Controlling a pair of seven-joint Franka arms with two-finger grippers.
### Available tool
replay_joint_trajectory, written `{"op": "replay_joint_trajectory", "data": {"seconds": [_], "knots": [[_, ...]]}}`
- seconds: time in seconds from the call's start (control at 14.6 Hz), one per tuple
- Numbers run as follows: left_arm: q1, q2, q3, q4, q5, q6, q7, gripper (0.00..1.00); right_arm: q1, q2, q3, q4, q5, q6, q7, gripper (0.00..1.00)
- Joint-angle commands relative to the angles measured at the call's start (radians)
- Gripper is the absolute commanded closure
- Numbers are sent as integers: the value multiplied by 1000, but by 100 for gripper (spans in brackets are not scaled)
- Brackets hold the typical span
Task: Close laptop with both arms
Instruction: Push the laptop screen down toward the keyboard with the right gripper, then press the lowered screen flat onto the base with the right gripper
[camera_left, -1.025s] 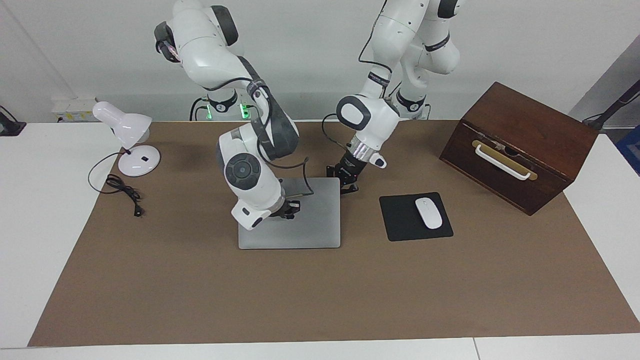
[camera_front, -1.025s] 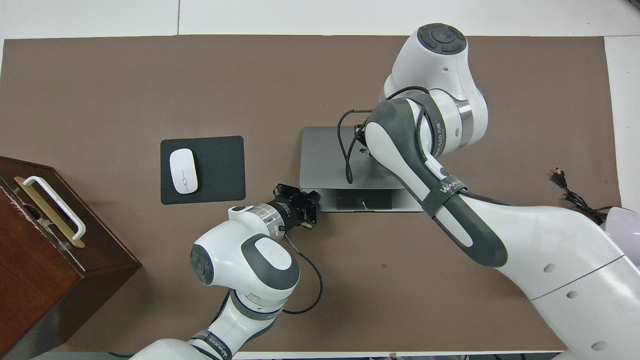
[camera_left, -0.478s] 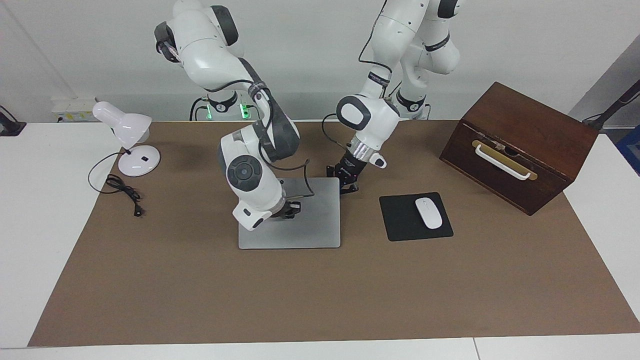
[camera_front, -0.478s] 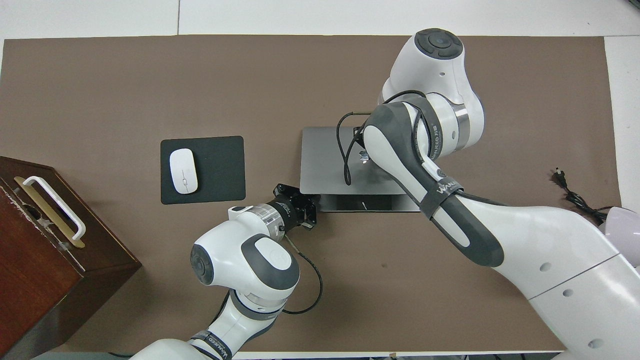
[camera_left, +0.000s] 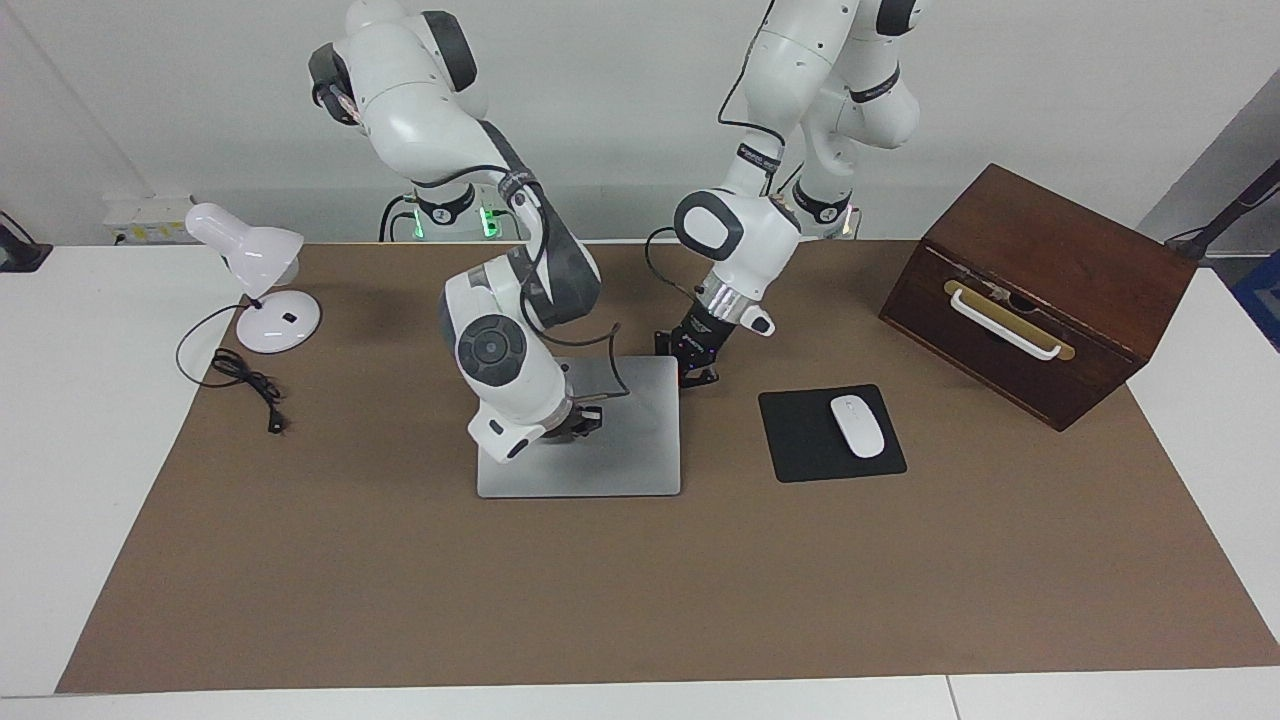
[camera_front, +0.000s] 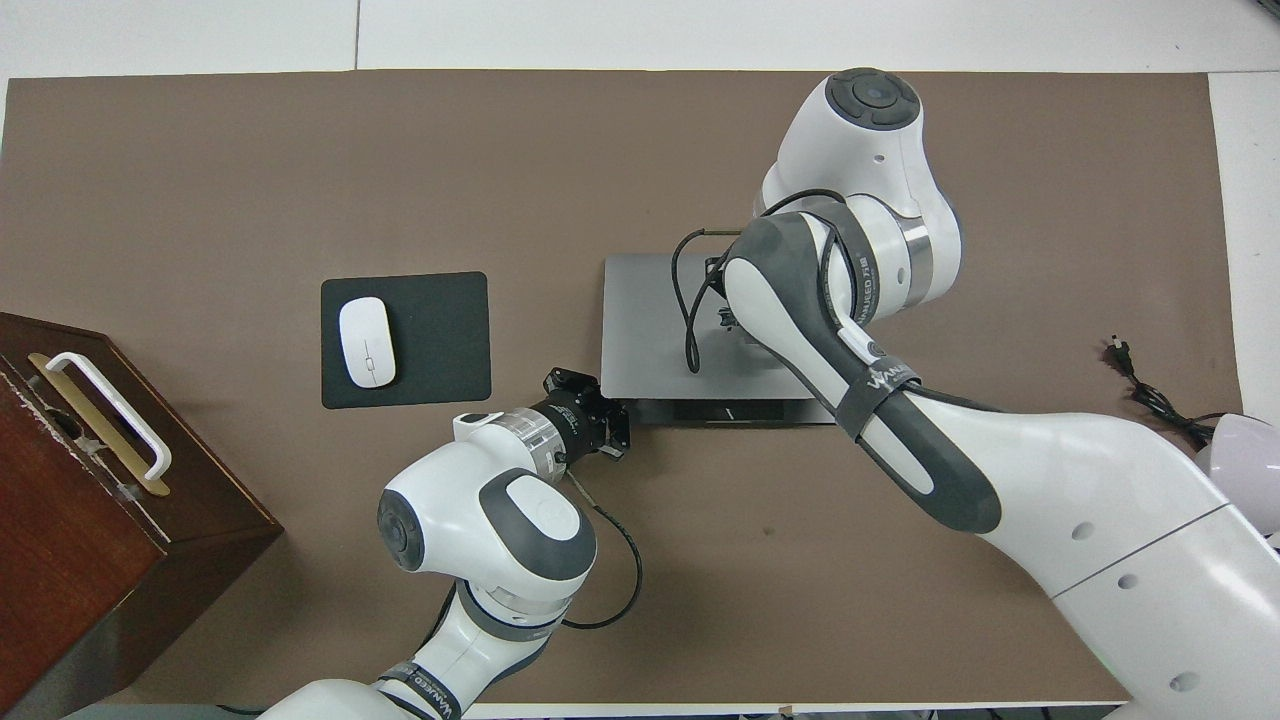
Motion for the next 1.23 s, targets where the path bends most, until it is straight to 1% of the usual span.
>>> {"op": "replay_joint_trajectory", "data": {"seconds": [0.0, 0.82, 1.16], "knots": [[6, -13, 7, -45, -10, 19, 24, 100, -8, -5, 12, -24, 18, 30, 23, 100], [12, -34, 7, -74, -10, 18, 33, 100, -8, -4, 20, -27, 18, 33, 35, 100], [12, -34, 7, -76, -10, 18, 33, 100, -8, -4, 20, -53, 18, 67, 35, 100]]}}
